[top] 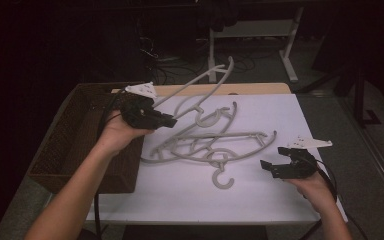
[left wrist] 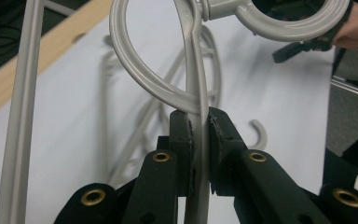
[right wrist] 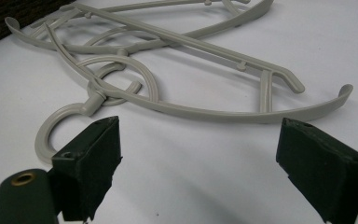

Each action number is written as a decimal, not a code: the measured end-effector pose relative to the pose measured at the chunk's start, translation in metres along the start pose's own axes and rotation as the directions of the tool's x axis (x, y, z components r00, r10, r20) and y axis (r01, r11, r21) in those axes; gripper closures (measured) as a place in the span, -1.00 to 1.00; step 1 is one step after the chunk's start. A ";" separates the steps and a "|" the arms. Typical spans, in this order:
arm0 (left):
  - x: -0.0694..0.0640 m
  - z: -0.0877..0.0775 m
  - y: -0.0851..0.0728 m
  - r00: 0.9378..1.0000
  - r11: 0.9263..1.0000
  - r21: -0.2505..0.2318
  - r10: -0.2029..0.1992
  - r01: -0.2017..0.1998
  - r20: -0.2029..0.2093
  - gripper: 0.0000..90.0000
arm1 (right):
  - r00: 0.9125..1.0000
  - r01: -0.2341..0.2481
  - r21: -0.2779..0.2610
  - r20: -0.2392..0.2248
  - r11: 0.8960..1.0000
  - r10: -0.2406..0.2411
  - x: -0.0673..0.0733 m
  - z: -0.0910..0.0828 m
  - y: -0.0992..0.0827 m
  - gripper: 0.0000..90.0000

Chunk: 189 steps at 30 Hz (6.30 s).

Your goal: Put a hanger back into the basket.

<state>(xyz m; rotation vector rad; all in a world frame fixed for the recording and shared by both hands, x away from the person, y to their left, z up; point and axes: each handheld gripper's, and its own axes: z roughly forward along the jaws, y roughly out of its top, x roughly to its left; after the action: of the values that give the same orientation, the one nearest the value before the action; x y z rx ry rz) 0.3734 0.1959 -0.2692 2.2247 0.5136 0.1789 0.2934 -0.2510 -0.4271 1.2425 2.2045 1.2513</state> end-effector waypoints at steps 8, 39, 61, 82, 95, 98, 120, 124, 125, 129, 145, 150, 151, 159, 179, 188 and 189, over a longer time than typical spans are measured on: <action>0.026 -0.048 -0.021 0.994 0.998 -0.016 -0.060 0.059 -0.089 0.82 | 1.000 0.014 0.038 -0.005 0.999 -0.014 0.002 0.009 -0.002 -1.00; 0.076 -0.118 -0.160 0.934 0.945 -0.027 -0.326 0.325 -0.144 0.81 | 0.999 0.040 0.116 -0.008 0.992 -0.040 0.005 0.025 -0.008 -1.00; 0.079 -0.113 -0.192 0.914 0.922 0.015 -0.381 0.387 -0.136 0.81 | 0.999 0.041 0.126 -0.013 0.991 -0.040 0.006 0.028 -0.008 -1.00; 0.081 -0.111 -0.188 0.904 0.925 -0.039 -0.379 0.379 -0.197 -0.38 | 0.999 0.043 0.125 -0.014 0.991 -0.042 0.006 0.027 -0.008 -1.00; 0.057 -0.102 -0.149 0.940 0.948 -0.111 -0.311 0.298 -0.140 -0.66 | 0.999 0.046 0.119 -0.017 0.992 -0.045 0.006 0.026 -0.007 -1.00; 0.052 -0.098 -0.137 0.948 0.951 -0.130 -0.296 0.282 -0.113 -0.67 | 0.999 0.046 0.118 -0.018 0.992 -0.044 0.006 0.026 -0.007 -1.00; -0.003 -0.014 -0.048 0.985 0.967 -0.191 -0.156 0.168 0.075 -0.68 | 0.998 0.052 0.110 -0.034 0.993 -0.049 0.006 0.026 -0.006 -1.00; -0.015 0.010 -0.037 0.985 0.973 -0.176 -0.129 0.148 0.114 -0.68 | 0.998 0.056 0.108 -0.037 0.993 -0.052 0.006 0.025 -0.005 -1.00; -0.017 0.015 -0.036 0.985 0.975 -0.172 -0.123 0.143 0.119 -0.68 | 0.998 0.056 0.108 -0.037 0.993 -0.052 0.006 0.025 -0.005 -1.00; -0.027 0.037 -0.031 0.983 0.980 -0.158 -0.100 0.124 0.151 -0.68 | 0.998 0.057 0.106 -0.037 0.993 -0.054 0.006 0.025 -0.005 -1.00; -0.024 0.121 -0.050 0.990 0.998 -0.039 -0.050 0.056 0.128 -0.34 | 0.996 0.078 0.117 -0.052 0.990 -0.072 0.009 0.027 -0.007 -1.00; -0.020 0.140 -0.058 0.994 0.999 0.032 -0.020 0.017 0.108 -0.19 | 0.996 0.075 0.117 -0.051 0.990 -0.069 0.009 0.026 -0.008 -1.00; -0.019 0.144 -0.060 0.994 0.999 0.047 -0.016 0.010 0.111 -0.19 | 0.996 0.075 0.117 -0.052 0.990 -0.069 0.008 0.026 -0.008 -1.00; -0.016 0.169 -0.071 0.995 0.987 0.152 0.028 -0.043 0.097 -0.08 | 0.996 0.075 0.122 -0.053 0.990 -0.068 0.008 0.027 -0.008 -1.00; -0.024 0.190 -0.073 0.981 0.949 0.255 0.166 -0.186 0.100 0.44 | 0.996 0.071 0.122 -0.059 0.990 -0.064 0.006 0.028 -0.008 -1.00; -0.025 0.190 -0.074 0.977 0.946 0.253 0.179 -0.203 0.117 0.63 | 0.996 0.069 0.120 -0.060 0.990 -0.062 0.007 0.027 -0.008 -1.00; -0.025 0.190 -0.074 0.977 0.945 0.255 0.179 -0.203 0.116 0.63 | 0.996 0.069 0.120 -0.060 0.990 -0.062 0.007 0.027 -0.008 -1.00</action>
<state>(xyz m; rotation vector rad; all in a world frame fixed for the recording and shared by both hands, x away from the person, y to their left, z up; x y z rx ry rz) 0.3841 0.0945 -0.4472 2.5334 0.2832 0.1129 0.3023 -0.2329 -0.4481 1.1819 2.3735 1.1562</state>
